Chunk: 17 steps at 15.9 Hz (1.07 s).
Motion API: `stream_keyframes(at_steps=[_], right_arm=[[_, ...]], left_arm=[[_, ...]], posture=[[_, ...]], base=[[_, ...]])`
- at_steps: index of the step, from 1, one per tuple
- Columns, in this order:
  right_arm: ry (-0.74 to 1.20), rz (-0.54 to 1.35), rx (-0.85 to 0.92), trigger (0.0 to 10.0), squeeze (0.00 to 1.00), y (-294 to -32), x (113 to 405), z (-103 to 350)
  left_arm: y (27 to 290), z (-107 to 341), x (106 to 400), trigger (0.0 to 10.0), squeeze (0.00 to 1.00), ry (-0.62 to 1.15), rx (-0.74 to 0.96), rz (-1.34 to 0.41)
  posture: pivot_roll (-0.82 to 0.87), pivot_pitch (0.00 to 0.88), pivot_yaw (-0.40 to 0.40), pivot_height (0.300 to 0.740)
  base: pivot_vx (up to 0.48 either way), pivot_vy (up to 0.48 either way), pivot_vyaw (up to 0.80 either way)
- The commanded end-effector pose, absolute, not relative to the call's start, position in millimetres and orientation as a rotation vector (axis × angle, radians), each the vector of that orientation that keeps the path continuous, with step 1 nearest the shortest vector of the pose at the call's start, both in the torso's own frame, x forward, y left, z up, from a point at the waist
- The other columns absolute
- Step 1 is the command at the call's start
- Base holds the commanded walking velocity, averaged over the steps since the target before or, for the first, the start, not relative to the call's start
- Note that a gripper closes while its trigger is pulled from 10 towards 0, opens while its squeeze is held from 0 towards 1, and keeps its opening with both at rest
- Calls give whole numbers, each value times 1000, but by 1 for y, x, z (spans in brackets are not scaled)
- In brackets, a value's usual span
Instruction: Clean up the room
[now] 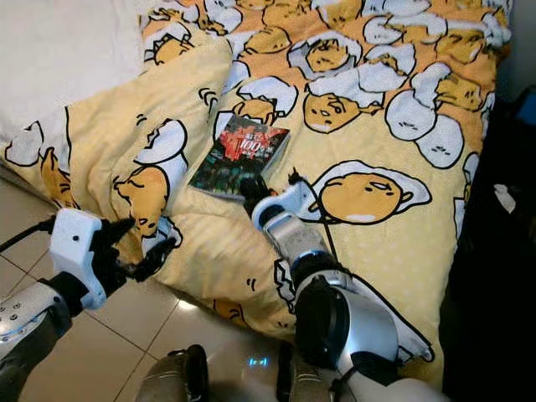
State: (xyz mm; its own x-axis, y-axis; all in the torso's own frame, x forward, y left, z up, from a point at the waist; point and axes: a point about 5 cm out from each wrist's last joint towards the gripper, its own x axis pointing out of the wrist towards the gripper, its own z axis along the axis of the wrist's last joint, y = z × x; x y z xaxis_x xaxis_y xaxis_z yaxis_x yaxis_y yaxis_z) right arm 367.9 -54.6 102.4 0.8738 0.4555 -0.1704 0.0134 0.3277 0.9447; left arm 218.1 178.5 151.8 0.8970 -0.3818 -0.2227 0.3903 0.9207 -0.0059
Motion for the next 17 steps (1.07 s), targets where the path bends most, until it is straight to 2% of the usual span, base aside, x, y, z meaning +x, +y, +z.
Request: stream_keyframes(at_steps=[1,4,7,8,11,13,14,15,17], right_arm=[[400,348,1188,0,0,-61,373,112],[344,422,1108,0,0,-81,375,116],[285,631,948,0,0,-109,368,121],[270,708,907,0,0,-114,363,124],[170,1043,849,0,0,-126,338,152],[148,1232,848,0,0,-128,318,168],[151,1297,835,0,0,-128,309,172],[153,1345,843,0,0,-128,302,175],[171,1415,830,0,0,-126,290,177]], left_arm=[[185,148,220,10000,0,222,46,-355],[187,149,233,10000,0,202,36,-331],[199,154,259,10000,0,170,-73,-304],[203,159,267,10000,1000,141,-140,-297],[204,166,296,10000,1000,86,-496,-400],[186,158,308,10000,1000,124,-651,-549],[174,148,309,10000,557,187,-683,-622],[163,140,307,10000,0,240,-701,-672],[145,134,300,10000,0,281,-783,-789]], posture=[[106,112,1,740],[89,39,3,740],[74,0,18,740],[63,0,28,740],[55,0,48,740],[50,0,55,740],[42,0,61,740],[41,0,64,740],[30,0,73,740]], base=[[0,0,0],[0,0,0],[0,0,0],[0,0,0],[0,0,0],[0,0,0],[0,0,0],[0,0,0],[0,0,0]])
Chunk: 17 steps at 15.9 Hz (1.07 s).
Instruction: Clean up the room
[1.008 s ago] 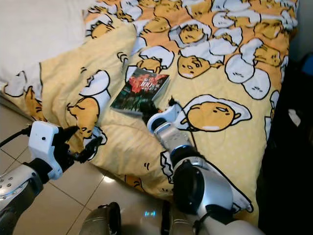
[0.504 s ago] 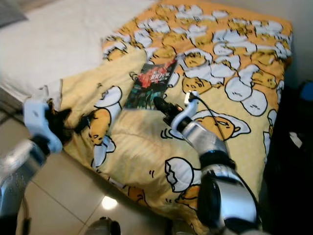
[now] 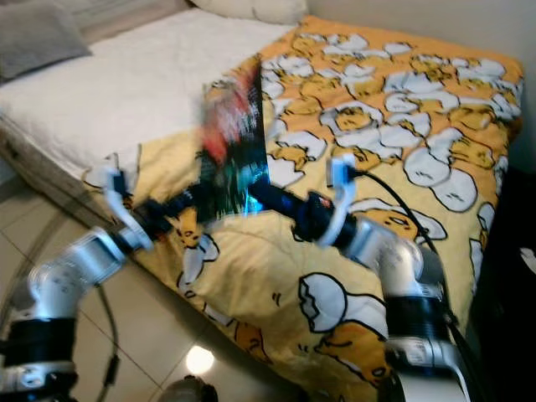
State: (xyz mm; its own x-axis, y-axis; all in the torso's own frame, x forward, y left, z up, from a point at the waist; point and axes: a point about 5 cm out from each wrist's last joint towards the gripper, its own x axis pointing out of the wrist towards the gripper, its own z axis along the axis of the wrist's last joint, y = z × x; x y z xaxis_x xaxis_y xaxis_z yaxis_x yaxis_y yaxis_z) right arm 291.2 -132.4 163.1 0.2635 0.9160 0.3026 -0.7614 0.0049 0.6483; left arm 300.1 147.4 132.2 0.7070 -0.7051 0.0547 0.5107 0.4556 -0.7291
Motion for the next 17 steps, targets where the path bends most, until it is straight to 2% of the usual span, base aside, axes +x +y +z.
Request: stream_keyframes(at_steps=[1,2,7,17], right_arm=[[183,1431,822,0,0,-125,286,177],[192,1434,821,0,0,-126,283,176],[244,1481,828,0,0,-125,273,173],[236,1494,853,0,0,-132,269,172]], left_arm=[[141,139,298,4353,0,257,-832,-823],[139,147,294,0,0,226,-888,-883],[146,162,274,0,0,222,-953,-1083],[153,185,247,0,0,135,-981,-1239]], posture=[[30,0,76,740],[33,0,76,740],[43,0,64,740],[40,0,69,740]], base=[[0,0,0],[0,0,0],[0,0,0],[0,0,0]])
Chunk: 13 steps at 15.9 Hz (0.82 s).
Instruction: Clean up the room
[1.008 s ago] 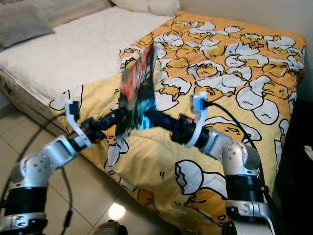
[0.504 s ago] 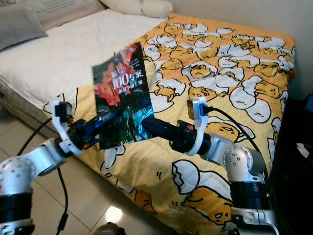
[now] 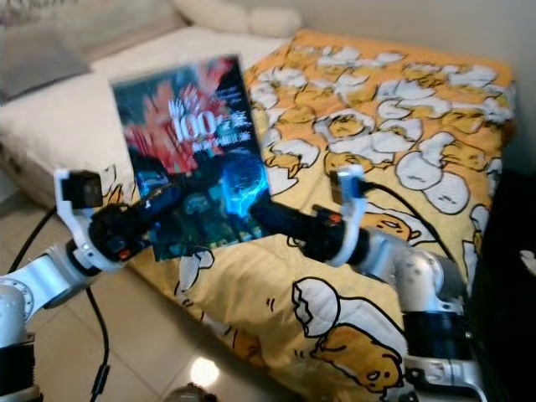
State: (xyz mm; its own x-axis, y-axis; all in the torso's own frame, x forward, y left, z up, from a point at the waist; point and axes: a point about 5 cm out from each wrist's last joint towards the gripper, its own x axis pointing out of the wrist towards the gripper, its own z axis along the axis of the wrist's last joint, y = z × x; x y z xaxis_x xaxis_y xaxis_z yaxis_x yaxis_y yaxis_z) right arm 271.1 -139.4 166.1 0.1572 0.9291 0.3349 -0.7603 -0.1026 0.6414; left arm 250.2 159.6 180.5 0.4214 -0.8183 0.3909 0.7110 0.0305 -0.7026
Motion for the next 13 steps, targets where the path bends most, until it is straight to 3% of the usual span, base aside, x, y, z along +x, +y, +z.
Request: stream_keyframes(at_steps=[1,6,7,8,10,11,12,13], right_arm=[[242,1493,849,0,0,-132,269,170],[246,1502,836,0,0,-129,269,170],[246,1491,807,1804,0,-128,269,169],[247,1477,778,10000,0,-126,270,169],[252,1457,772,10000,0,-127,270,168],[258,1429,768,10000,839,-126,272,166],[259,1423,767,10000,1000,-127,272,165],[259,1406,778,10000,1000,-127,273,164]], left_arm=[[153,188,245,0,0,130,-983,-1254],[152,188,246,0,0,148,-939,-1233],[153,186,247,0,0,157,-919,-1201],[153,185,250,0,0,156,-895,-1164],[154,186,252,0,0,136,-880,-1127],[156,188,255,0,0,115,-873,-1087],[157,189,256,0,0,112,-871,-1079],[158,190,257,0,0,100,-870,-1068]], posture=[[39,0,71,740],[42,0,72,740],[38,0,73,740],[38,0,73,740],[36,0,75,740],[35,0,76,740],[32,0,76,740],[33,0,75,740]], base=[[0,0,0],[0,0,0],[0,0,0],[0,0,0],[0,0,0],[0,0,0],[0,0,0],[0,0,0]])
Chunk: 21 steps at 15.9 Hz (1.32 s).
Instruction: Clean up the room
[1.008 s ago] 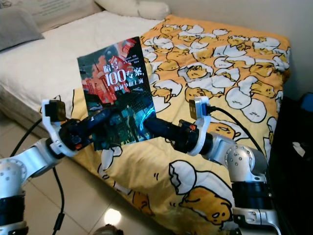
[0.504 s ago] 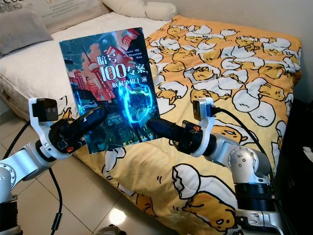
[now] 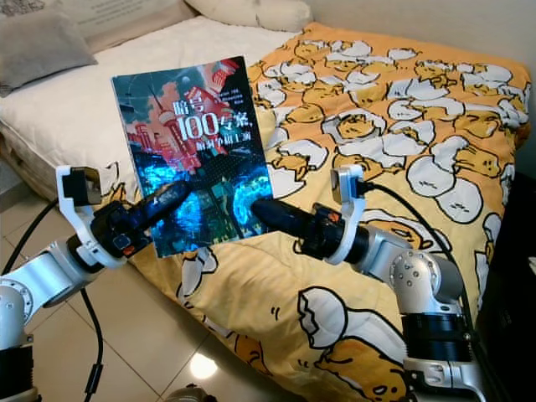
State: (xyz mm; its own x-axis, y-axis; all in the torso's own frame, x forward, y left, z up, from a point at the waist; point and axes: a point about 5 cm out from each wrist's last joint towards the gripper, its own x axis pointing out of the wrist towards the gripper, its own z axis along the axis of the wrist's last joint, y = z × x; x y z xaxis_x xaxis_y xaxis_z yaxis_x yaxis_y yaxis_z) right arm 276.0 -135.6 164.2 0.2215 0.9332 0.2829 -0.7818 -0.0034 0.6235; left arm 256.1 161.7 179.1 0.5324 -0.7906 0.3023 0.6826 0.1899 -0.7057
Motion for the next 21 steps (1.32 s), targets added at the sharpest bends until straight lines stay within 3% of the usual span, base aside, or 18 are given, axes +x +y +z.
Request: stream_keyframes(at_steps=[1,6,9,11,15,16,17,18,21], right_arm=[[257,1377,782,10000,1000,-128,274,162],[224,1085,716,10000,1000,-152,284,144],[230,849,615,10000,1000,-171,287,131],[232,631,483,10000,1000,-175,289,118],[284,314,330,10000,1000,-170,281,91],[325,265,269,10000,1000,-167,275,82],[333,259,216,10000,1000,-160,269,79],[322,248,201,10000,0,-154,265,78],[350,150,186,10000,0,-155,258,73]], left_arm=[[159,191,258,0,0,82,-871,-1048],[179,194,270,0,0,2,-768,-819],[192,177,276,0,0,91,-459,-572],[186,166,272,0,0,151,-243,-488],[182,144,268,0,0,199,3,-305],[181,138,266,10000,0,197,46,-254],[178,134,264,10000,0,205,60,-218],[173,134,262,10000,0,182,110,-200],[170,127,256,10000,0,177,148,-175]], posture=[[33,0,75,740],[29,0,63,740],[14,0,50,740],[0,0,44,740],[-21,0,42,740],[-25,0,44,740],[-31,0,46,740],[-33,0,46,740],[-34,0,50,740]], base=[[0,0,0],[0,0,0],[0,0,0],[0,0,0],[0,0,0],[0,0,0],[0,0,0],[0,0,0],[0,139,-194]])
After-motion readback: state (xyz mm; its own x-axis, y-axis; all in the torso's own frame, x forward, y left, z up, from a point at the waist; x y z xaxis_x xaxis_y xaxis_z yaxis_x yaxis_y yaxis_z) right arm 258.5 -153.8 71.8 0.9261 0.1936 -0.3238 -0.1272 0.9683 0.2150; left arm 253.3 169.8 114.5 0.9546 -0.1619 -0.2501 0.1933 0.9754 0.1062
